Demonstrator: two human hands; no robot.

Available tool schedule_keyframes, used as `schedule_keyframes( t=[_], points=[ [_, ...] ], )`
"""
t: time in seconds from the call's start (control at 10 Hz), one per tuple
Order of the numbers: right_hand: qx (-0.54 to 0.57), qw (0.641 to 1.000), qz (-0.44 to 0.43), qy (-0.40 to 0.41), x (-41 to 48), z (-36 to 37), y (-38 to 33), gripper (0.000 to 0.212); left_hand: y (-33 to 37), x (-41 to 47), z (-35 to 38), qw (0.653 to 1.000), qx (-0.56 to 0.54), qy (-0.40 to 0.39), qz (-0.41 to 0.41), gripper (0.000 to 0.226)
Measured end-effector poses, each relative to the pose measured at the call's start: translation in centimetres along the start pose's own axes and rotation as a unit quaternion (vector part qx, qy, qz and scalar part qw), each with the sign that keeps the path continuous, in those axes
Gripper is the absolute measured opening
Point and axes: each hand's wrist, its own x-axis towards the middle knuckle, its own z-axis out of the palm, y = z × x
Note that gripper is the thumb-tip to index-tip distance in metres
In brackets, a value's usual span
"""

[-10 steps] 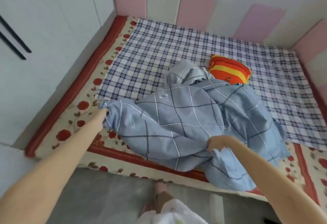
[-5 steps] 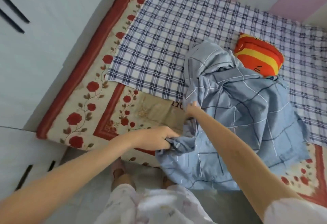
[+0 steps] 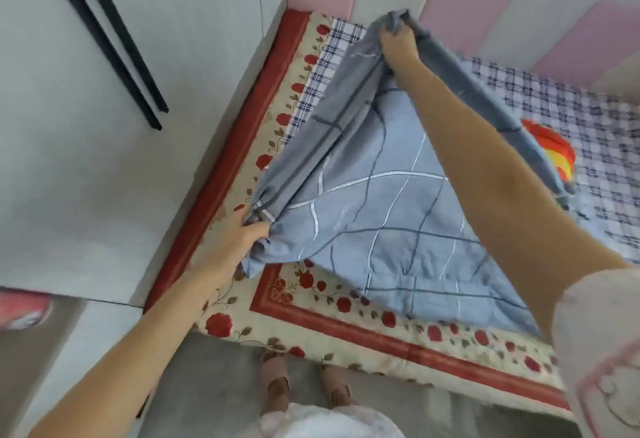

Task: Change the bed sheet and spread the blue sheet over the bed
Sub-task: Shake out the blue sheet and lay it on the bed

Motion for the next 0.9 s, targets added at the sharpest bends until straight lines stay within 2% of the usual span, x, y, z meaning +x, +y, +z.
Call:
schedule_keyframes(
  t=[0.1, 0.2, 0.3, 0.4, 0.5, 0.6, 0.7, 0.8, 0.9],
  points=[
    [-0.182, 0.969, -0.042, -0.162, -1.4, 11.2, -0.9, 0.045, -6.0, -0.4, -6.1, 0.981, -0.11, 0.144, -0.073, 0.03],
    [-0.267, 0.928, -0.056, -0.253, -1.8, 22.9, 5.9, 0.044, -14.9, -1.8, -12.4, 0.934, -0.242, 0.221, -0.141, 0.011],
    [-0.31, 0.899, -0.039, -0.308, -3.1, 32.8, 13.5, 0.05, -23.0, -1.0, -16.7, 0.902, -0.309, 0.263, -0.148, 0.018],
    [-0.375, 0.864, -0.06, -0.331, -3.1, 38.8, 19.8, 0.042, -29.4, 0.6, -19.0, 0.854, -0.315, 0.372, -0.184, 0.026],
    [-0.396, 0.847, -0.1, -0.341, -3.9, 43.0, 25.3, 0.04, -35.7, 2.8, -20.6, 0.81, -0.262, 0.475, -0.223, 0.04],
    [-0.382, 0.853, -0.103, -0.341, -4.5, 46.1, 29.5, 0.04, -40.5, 4.8, -21.9, 0.807, -0.228, 0.508, -0.196, 0.042],
    [-0.379, 0.849, -0.101, -0.354, -4.9, 48.3, 31.4, 0.041, -44.1, 6.0, -23.1, 0.803, -0.186, 0.537, -0.181, 0.034],
    [-0.285, 0.872, -0.093, -0.387, -6.2, 48.9, 33.9, 0.052, -47.5, 7.6, -22.9, 0.791, -0.189, 0.556, -0.17, 0.031],
    [-0.272, 0.874, -0.119, -0.386, -8.7, 48.1, 35.9, 0.055, -47.2, 9.0, -21.1, 0.783, -0.188, 0.573, -0.153, 0.045]
  ],
)
